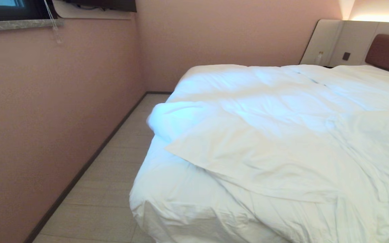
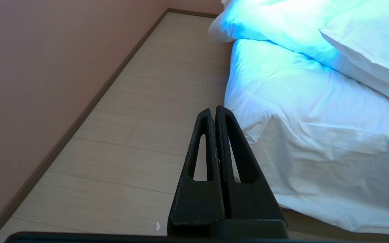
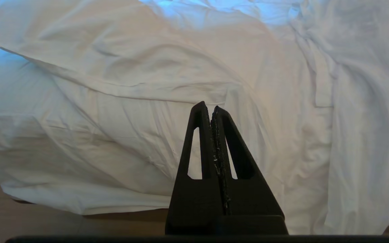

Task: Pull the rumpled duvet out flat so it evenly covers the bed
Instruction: Hold the folded corner of the quilt

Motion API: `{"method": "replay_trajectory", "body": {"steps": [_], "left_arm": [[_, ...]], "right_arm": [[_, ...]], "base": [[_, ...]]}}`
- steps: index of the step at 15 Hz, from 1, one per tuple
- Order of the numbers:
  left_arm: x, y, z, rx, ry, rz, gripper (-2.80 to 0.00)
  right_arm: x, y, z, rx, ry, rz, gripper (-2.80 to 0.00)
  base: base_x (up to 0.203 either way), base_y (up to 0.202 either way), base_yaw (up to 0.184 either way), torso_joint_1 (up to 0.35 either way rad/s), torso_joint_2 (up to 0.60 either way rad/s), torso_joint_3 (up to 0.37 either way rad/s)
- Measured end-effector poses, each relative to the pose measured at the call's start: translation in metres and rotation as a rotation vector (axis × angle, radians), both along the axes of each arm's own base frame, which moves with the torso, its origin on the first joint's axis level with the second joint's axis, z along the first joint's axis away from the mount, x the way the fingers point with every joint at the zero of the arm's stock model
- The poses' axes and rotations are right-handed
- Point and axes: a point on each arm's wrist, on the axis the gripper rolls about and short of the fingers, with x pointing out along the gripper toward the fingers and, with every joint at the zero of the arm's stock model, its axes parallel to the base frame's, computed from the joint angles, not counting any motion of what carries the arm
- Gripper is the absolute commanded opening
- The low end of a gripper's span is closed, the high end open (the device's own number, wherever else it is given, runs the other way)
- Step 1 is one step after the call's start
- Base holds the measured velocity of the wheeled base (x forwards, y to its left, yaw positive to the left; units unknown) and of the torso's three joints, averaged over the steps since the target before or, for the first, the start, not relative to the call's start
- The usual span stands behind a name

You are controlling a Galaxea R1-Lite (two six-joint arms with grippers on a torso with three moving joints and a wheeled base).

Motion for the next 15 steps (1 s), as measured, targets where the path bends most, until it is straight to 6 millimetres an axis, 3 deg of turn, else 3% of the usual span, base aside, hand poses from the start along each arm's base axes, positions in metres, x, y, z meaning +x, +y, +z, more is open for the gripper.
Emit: {"method": "replay_trajectory", "body": {"steps": [5,9,15], "left_arm": [[0.0000,0.0000,0.0000,-0.001,0.000,0.000,-2.80],[0.0000,0.0000,0.0000,-0.001,0.000,0.000,-2.80],[0.0000,0.0000,-0.0001,-0.001,0.001,0.000,-2.80]], "right_arm": [[0.0000,0.0000,0.0000,0.000,0.000,0.000,-2.80],[0.0000,0.0000,0.0000,0.000,-0.001,0.000,-2.80],[0.0000,0.0000,0.0000,0.000,0.000,0.000,-2.80]], "base": [[0.000,0.000,0.000,0.000,0.00,0.000],[-0.128,0.000,0.000,-0.001,0.00,0.001],[0.000,0.000,0.000,0.000,0.00,0.000]]}}
